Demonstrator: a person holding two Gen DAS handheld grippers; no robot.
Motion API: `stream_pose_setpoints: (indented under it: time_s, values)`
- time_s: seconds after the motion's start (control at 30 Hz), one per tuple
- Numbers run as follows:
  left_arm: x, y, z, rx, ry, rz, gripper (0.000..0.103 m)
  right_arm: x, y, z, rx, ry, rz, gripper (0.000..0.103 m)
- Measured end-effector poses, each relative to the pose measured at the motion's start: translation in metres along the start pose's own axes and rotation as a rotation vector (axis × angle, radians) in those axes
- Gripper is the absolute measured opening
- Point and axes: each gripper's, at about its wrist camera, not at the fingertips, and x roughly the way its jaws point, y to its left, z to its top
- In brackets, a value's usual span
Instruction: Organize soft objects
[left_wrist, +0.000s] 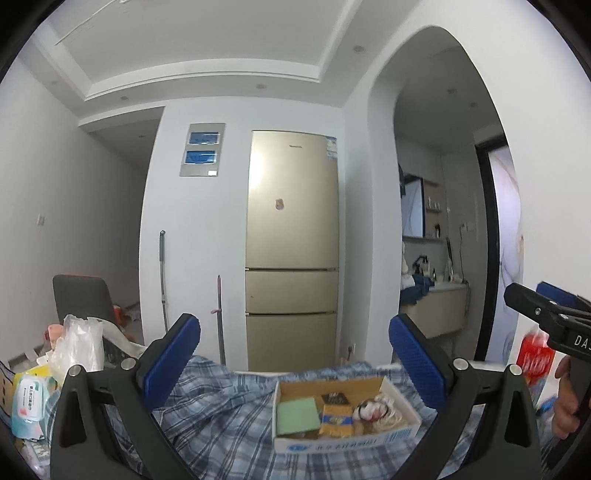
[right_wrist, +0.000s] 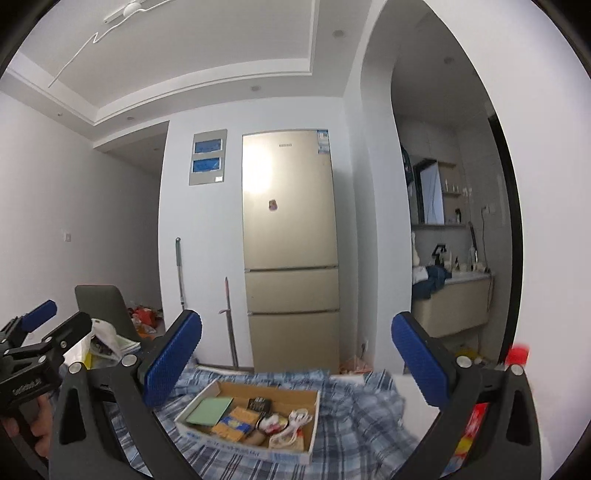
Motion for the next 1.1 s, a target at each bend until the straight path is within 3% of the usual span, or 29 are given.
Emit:
stream_pose_setpoints:
  time_s: [0.1, 0.3, 0.4, 1.1]
  values:
    - [0.001, 0.002, -0.020, -0.003, -0.007, -0.016, 0.103, 0.004, 0.000, -0.023, -0.024, 0.005, -0.014, 0.103]
    - [0.016, -0.007, -0.064, 0.034, 0.058, 0.000, 0.103, 0.007, -0.003, -0.066, -0.031, 0.005, -0.017, 0.103]
    - [0.019, -0.007, -0.070, 0.033, 0.081, 0.001, 0.103, 0.007, -0.003, -0.081, -0.051, 0.017, -0.047, 0.103]
    - [0.026, -0.001, -0.073, 0.020, 0.111, 0.011, 0.103, 0.007, -0.005, -0.084, -0.060, 0.041, -0.056, 0.103]
